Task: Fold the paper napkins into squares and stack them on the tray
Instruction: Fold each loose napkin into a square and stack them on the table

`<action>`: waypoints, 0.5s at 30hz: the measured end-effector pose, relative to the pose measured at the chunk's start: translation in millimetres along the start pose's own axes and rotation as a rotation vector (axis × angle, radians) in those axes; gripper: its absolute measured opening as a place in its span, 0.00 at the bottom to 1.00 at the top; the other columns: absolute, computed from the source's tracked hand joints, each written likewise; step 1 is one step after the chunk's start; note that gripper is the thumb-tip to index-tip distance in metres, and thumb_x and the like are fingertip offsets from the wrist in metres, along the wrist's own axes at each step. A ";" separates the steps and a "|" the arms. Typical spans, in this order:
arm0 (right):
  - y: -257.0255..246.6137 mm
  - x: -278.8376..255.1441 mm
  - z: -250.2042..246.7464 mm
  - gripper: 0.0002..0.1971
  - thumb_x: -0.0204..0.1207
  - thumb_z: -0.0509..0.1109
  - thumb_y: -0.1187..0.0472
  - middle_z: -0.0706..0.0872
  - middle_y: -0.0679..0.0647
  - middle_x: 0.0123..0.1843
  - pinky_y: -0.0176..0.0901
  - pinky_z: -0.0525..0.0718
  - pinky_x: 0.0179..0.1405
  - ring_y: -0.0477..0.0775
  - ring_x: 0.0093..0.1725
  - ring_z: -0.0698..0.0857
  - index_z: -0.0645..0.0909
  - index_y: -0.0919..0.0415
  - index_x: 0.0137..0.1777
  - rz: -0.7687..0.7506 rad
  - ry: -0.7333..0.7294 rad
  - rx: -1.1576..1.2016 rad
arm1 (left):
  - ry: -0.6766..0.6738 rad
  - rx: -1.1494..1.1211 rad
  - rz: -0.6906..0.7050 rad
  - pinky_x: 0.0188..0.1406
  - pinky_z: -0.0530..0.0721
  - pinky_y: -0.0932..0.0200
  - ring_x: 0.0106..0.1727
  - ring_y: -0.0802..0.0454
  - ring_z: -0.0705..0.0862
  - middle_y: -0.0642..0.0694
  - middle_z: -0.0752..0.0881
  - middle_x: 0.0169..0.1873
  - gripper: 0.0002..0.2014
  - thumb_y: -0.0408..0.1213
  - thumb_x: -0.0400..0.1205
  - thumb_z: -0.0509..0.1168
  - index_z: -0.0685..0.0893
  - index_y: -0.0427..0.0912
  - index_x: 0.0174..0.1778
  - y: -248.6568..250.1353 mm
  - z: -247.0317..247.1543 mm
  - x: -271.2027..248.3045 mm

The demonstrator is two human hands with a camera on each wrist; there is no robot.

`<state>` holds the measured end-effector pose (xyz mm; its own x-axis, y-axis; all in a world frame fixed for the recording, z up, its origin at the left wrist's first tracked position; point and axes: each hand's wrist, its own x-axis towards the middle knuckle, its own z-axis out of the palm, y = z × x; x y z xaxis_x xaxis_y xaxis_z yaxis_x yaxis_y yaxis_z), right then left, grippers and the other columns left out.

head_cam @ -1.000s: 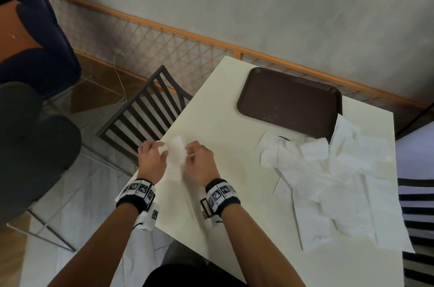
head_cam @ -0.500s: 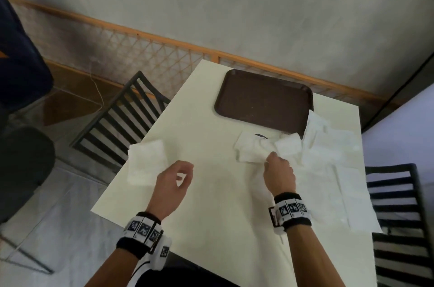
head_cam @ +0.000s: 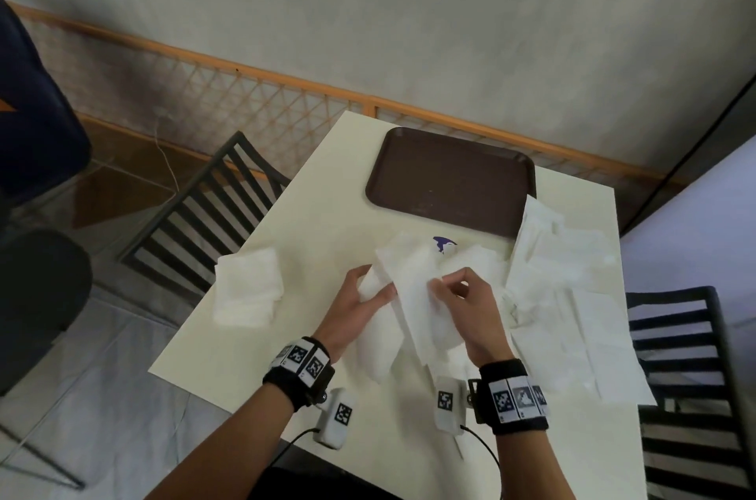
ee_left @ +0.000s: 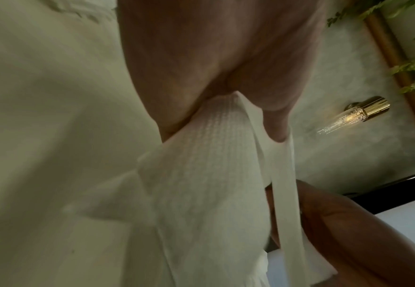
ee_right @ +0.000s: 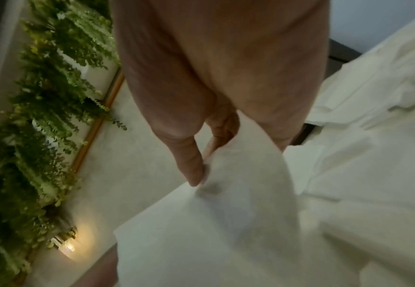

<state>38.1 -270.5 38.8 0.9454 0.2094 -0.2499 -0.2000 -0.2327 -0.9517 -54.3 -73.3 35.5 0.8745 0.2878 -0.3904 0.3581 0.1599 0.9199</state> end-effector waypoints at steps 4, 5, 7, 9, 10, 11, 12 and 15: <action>3.4 -9.6 1.8 0.09 0.86 0.79 0.60 0.86 0.47 0.36 0.46 0.79 0.44 0.49 0.40 0.81 0.82 0.59 0.49 0.074 -0.096 0.061 | -0.035 0.119 0.081 0.73 0.88 0.43 0.67 0.55 0.90 0.54 0.91 0.67 0.19 0.41 0.85 0.77 0.87 0.58 0.71 -1.6 3.5 2.0; 4.8 -11.4 2.0 0.09 0.85 0.79 0.58 0.87 0.51 0.38 0.50 0.79 0.45 0.53 0.42 0.82 0.82 0.59 0.51 0.102 -0.102 0.107 | -0.060 0.133 0.120 0.74 0.87 0.40 0.68 0.52 0.91 0.54 0.92 0.65 0.16 0.40 0.85 0.78 0.90 0.55 0.69 1.0 2.9 0.2; 8.0 -12.1 2.0 0.13 0.82 0.81 0.52 0.90 0.59 0.44 0.55 0.80 0.49 0.59 0.45 0.84 0.84 0.60 0.54 0.138 -0.100 0.199 | -0.096 0.100 0.198 0.70 0.89 0.37 0.63 0.46 0.93 0.48 0.95 0.59 0.12 0.39 0.85 0.79 0.91 0.49 0.64 10.2 2.0 -2.5; 9.2 -10.7 1.3 0.13 0.84 0.81 0.52 0.91 0.60 0.45 0.56 0.82 0.50 0.60 0.46 0.86 0.85 0.60 0.56 0.162 -0.089 0.211 | -0.101 0.153 0.295 0.69 0.89 0.36 0.62 0.47 0.93 0.49 0.94 0.59 0.17 0.41 0.82 0.82 0.87 0.52 0.66 21.5 2.0 -2.6; 9.5 -10.4 0.8 0.10 0.86 0.80 0.54 0.92 0.59 0.45 0.55 0.83 0.51 0.60 0.46 0.87 0.86 0.60 0.56 0.165 -0.095 0.191 | -0.077 0.246 0.350 0.72 0.88 0.43 0.66 0.53 0.90 0.55 0.90 0.67 0.26 0.44 0.80 0.84 0.83 0.58 0.72 25.0 2.5 -1.7; 10.4 -9.5 1.1 0.08 0.87 0.79 0.55 0.92 0.59 0.45 0.55 0.84 0.51 0.59 0.46 0.88 0.86 0.59 0.55 0.165 -0.111 0.173 | -0.045 0.339 0.398 0.75 0.85 0.54 0.72 0.62 0.84 0.60 0.82 0.75 0.38 0.45 0.77 0.86 0.76 0.65 0.80 27.9 3.1 -0.9; 10.7 -8.6 1.1 0.07 0.87 0.79 0.56 0.93 0.61 0.45 0.56 0.84 0.51 0.59 0.46 0.88 0.86 0.58 0.55 0.164 -0.131 0.151 | -0.025 0.403 0.440 0.76 0.80 0.65 0.77 0.67 0.77 0.63 0.72 0.81 0.49 0.46 0.74 0.88 0.67 0.71 0.86 32.4 3.9 0.0; 11.9 -5.3 2.3 0.07 0.87 0.79 0.56 0.94 0.61 0.45 0.55 0.84 0.53 0.58 0.46 0.88 0.86 0.58 0.56 0.164 -0.156 0.078 | -0.062 0.694 0.648 0.86 0.67 0.62 0.92 0.58 0.57 0.61 0.56 0.90 0.44 0.44 0.75 0.87 0.73 0.73 0.84 44.3 3.3 7.7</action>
<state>30.1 -272.1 28.4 0.8487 0.3203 -0.4207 -0.3725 -0.2025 -0.9057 -30.6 -67.1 73.4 0.9798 0.0696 0.1875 -0.1057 -0.6152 0.7812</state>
